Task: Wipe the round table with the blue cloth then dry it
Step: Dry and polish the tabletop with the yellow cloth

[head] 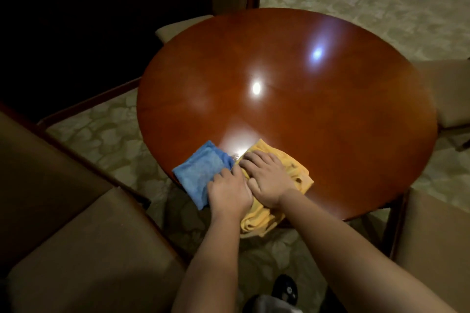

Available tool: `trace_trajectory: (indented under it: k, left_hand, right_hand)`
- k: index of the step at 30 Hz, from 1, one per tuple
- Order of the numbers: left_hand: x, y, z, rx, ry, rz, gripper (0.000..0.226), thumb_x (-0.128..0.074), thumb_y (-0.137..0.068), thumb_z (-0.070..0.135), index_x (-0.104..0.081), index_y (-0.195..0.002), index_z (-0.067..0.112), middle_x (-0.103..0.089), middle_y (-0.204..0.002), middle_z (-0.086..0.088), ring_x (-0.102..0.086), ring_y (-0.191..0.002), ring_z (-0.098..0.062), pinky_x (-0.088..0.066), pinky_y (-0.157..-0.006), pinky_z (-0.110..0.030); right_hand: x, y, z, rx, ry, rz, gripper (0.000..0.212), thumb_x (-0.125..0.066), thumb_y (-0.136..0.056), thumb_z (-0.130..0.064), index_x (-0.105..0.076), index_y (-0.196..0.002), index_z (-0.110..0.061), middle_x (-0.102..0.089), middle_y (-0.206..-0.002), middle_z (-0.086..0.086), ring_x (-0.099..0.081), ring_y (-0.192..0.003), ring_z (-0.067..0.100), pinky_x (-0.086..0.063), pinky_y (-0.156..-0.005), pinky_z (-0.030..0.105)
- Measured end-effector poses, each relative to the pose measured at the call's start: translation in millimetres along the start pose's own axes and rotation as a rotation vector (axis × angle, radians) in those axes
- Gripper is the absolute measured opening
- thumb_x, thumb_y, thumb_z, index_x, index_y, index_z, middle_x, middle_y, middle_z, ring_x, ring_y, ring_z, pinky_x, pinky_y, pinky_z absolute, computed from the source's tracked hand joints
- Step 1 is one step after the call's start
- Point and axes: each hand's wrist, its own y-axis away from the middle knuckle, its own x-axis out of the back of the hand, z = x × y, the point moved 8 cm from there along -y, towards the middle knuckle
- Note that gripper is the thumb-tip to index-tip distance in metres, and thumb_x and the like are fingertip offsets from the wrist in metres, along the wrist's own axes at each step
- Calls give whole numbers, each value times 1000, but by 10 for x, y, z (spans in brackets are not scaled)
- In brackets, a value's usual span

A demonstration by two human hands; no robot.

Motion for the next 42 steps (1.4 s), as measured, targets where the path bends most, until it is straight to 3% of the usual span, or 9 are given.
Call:
trace_trajectory:
  k: [14, 18, 21, 24, 27, 32, 37, 39, 42]
  left_hand:
    - [39, -412, -439, 208, -68, -30, 43, -26, -97, 37, -38, -128, 11, -54, -114, -12, -56, -97, -28, -44, -74, -34]
    - [86, -222, -214, 201, -16, 7, 37, -28, -93, 35, -51, -111, 11, -58, -105, -13, -58, -90, -30, -43, -69, -33]
    - [141, 9, 181, 119, 12, 65, 35, -33, -78, 35, -60, -80, 12, -62, -74, -12, -58, -62, -29, -40, -54, -29]
    - [14, 175, 426, 42, 20, -20, 29, -39, -85, 35, -58, -95, 15, -62, -89, -8, -59, -76, -26, -40, -61, -31]
    - [32, 148, 375, 95, -22, -6, 35, -33, -88, 39, -58, -99, 17, -64, -92, -6, -60, -78, -24, -41, -62, -31]
    - [-9, -221, 300, 144, -2, -48, 33, -39, -92, 38, -54, -109, 14, -61, -102, -8, -59, -89, -25, -41, -69, -33]
    - [25, -748, 157, 275, 34, 85, 39, -30, -77, 35, -60, -78, 11, -61, -70, -10, -58, -58, -27, -39, -51, -28]
    - [72, -916, 112, 326, 58, 152, 42, -28, -76, 34, -60, -74, 8, -59, -65, -13, -56, -53, -28, -40, -49, -28]
    - [116, -1168, 57, 407, 32, 79, 40, -29, -82, 34, -60, -83, 8, -61, -73, -11, -58, -60, -27, -41, -52, -29]
  right_hand:
    - [-70, -748, -134, 188, -67, -22, 49, -31, -79, -34, -63, -110, -14, -60, -120, 8, -53, -113, 26, -32, -88, 37]
    - [26, -431, -11, 149, -69, -24, 47, -34, -76, -35, -63, -108, -14, -61, -116, 6, -56, -108, 26, -36, -86, 38]
    - [108, 25, 194, 96, -43, -1, 45, -36, -76, -34, -62, -108, -16, -61, -116, 4, -56, -107, 26, -35, -86, 37]
    - [165, 310, 307, 53, -6, 13, 44, -37, -76, -33, -63, -108, -17, -62, -114, 4, -56, -105, 25, -31, -86, 35]
    - [169, 273, 322, 45, 24, 22, 43, -38, -76, -33, -63, -108, -18, -62, -114, 3, -56, -105, 24, -30, -86, 35]
    - [112, -179, 403, 153, 23, -25, 45, -35, -77, -33, -61, -110, -16, -60, -118, 4, -54, -109, 25, -32, -88, 38]
    - [87, -827, 514, 289, 0, -62, 44, -34, -80, -32, -61, -110, -15, -60, -120, 6, -53, -112, 26, -35, -88, 38]
    - [77, -1063, 535, 375, -10, -84, 45, -32, -82, -32, -61, -111, -14, -60, -122, 8, -54, -112, 27, -36, -88, 38]
    - [92, -1413, 587, 469, -9, -122, 47, -31, -83, -32, -61, -113, -12, -60, -123, 10, -54, -114, 27, -36, -90, 37]
